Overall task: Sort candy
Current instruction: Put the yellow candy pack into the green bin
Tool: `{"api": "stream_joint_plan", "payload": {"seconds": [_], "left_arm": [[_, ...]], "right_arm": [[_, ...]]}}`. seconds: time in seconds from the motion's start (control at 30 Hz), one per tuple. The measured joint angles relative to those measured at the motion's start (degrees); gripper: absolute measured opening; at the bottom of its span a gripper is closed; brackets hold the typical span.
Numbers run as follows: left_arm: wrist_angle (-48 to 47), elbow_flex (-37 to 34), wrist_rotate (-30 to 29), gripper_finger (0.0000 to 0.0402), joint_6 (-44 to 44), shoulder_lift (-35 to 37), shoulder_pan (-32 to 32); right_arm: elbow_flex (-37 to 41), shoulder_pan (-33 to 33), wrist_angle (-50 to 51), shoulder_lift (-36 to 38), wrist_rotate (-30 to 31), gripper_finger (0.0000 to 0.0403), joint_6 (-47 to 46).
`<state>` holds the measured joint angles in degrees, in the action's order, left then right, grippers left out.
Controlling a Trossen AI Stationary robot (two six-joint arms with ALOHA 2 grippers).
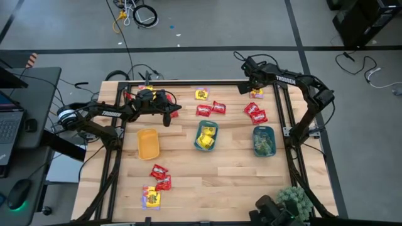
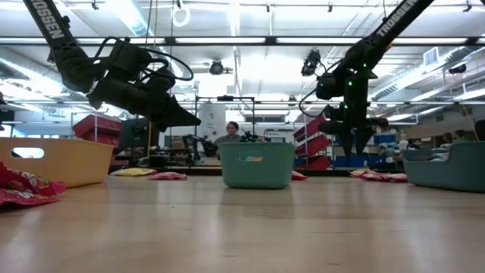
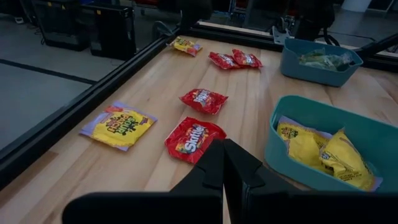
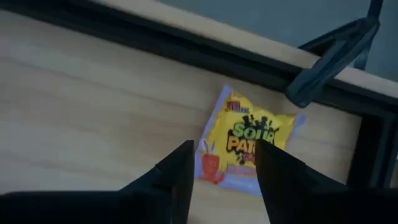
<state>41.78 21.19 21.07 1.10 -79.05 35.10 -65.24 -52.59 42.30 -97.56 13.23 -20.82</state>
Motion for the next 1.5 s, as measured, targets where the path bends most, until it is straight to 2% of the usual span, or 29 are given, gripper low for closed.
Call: {"api": "stream_joint_plan", "payload": {"seconds": [0.13, 0.3, 0.47, 0.6, 0.77, 0.9, 1.1, 1.33, 1.5], "left_arm": [[0.0, 0.0, 0.0, 0.0000, 0.0, 0.0, 0.0], [0.0, 0.0, 0.0, 0.0000, 0.0, 0.0, 0.0], [-0.3, 0.0, 0.0, 0.0000, 0.0, 0.0, 0.0], [-0.5, 0.0, 0.0, 0.0000, 0.0, 0.0, 0.0], [-0.9, 0.0, -0.1, 0.0000, -0.1, 0.0, 0.0], [-1.0, 0.0, 0.0, 0.0000, 0.0, 0.0, 0.0], [-1.0, 0.0, -0.1, 0.0000, 0.0, 0.0, 0.0], [-1.1, 0.0, -0.1, 0.0000, 0.0, 0.0, 0.0], [-1.0, 0.0, -0.2, 0.0000, 0.2, 0.0, 0.0]], "right_arm": [[-2.1, 2.9, -0.6, 0.0, -4.1, 0.0152, -0.3], [-4.3, 7.2, -4.4, 0.0, -3.9, 0.0165, 2.6], [-4.6, 5.5, -1.9, -3.0, 0.6, 0.0167, -1.8], [-4.6, 4.5, -0.7, -7.7, 1.3, 0.0167, -3.5], [-5.2, 4.9, 2.0, -12.1, 9.8, 0.0166, -4.7], [-7.0, 5.1, 4.4, -14.1, 11.2, 0.0157, -5.7], [-7.9, 5.0, 5.9, -15.8, 9.1, 0.0117, -6.6], [-7.9, 5.4, 6.1, -16.7, 7.5, 0.0015, -1.5], [-7.9, 7.7, 6.3, -14.5, 3.8, 0.0005, 2.4]]}}
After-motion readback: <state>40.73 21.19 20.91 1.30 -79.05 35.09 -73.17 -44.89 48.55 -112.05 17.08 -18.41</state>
